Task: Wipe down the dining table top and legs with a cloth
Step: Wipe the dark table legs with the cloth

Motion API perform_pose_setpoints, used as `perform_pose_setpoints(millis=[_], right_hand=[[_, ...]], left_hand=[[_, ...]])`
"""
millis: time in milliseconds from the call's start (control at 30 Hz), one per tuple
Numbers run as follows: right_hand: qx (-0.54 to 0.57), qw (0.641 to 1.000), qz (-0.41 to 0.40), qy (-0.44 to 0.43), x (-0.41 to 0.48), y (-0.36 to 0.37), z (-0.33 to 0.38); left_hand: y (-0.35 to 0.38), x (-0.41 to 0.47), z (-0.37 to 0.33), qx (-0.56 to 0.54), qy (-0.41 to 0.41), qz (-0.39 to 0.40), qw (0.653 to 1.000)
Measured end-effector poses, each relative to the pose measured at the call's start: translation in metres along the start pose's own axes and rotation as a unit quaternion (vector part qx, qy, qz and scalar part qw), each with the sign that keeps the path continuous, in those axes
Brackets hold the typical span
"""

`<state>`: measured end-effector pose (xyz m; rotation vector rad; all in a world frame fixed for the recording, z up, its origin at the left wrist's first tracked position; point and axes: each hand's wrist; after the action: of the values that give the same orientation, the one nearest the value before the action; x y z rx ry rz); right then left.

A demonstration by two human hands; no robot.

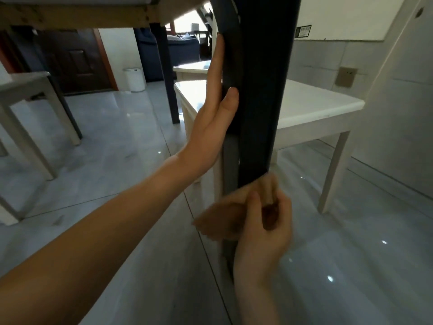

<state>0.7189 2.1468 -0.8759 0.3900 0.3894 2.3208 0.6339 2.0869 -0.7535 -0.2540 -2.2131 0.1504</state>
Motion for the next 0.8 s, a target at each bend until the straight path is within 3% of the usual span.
perform_pose_setpoints(millis=[100,167,267,333,467,533,667,800], right_hand=[[0.019,0.983,0.068,-0.168,0.004,0.025,0.048],[0.018,0.976,0.074,-0.204,0.008,0.028,0.047],[0.023,0.990,0.057,-0.126,0.001,0.008,-0.001],[-0.004,0.998,0.063,-0.018,-0.013,-0.013,-0.047],[-0.032,0.973,-0.097,0.206,-0.022,-0.045,-0.099],[0.020,0.964,-0.101,0.246,-0.014,-0.042,-0.085],[0.041,0.996,-0.038,0.066,0.013,0.002,0.001],[0.059,0.991,0.059,-0.107,0.035,0.032,0.075]], left_hand=[[-0.001,0.001,0.000,0.003,0.005,0.000,1.000],[-0.002,0.000,0.001,0.002,-0.002,0.001,1.000],[-0.004,-0.002,0.002,-0.008,-0.001,0.004,1.000],[-0.004,-0.004,0.003,-0.014,-0.004,0.000,1.000],[-0.002,-0.003,-0.002,-0.011,-0.016,0.004,1.000],[-0.003,-0.004,-0.003,-0.014,-0.016,0.002,1.000],[-0.005,-0.001,-0.005,-0.011,-0.008,0.011,1.000],[-0.006,-0.002,-0.005,-0.042,-0.013,0.014,0.999]])
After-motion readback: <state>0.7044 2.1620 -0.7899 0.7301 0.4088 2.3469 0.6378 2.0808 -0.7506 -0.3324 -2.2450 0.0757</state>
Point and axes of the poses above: each hand's wrist, its own x-axis towards the middle knuckle, its own y-axis out of the palm, z = x × y, and after that the axes turned 4 degrees about y, right-handed
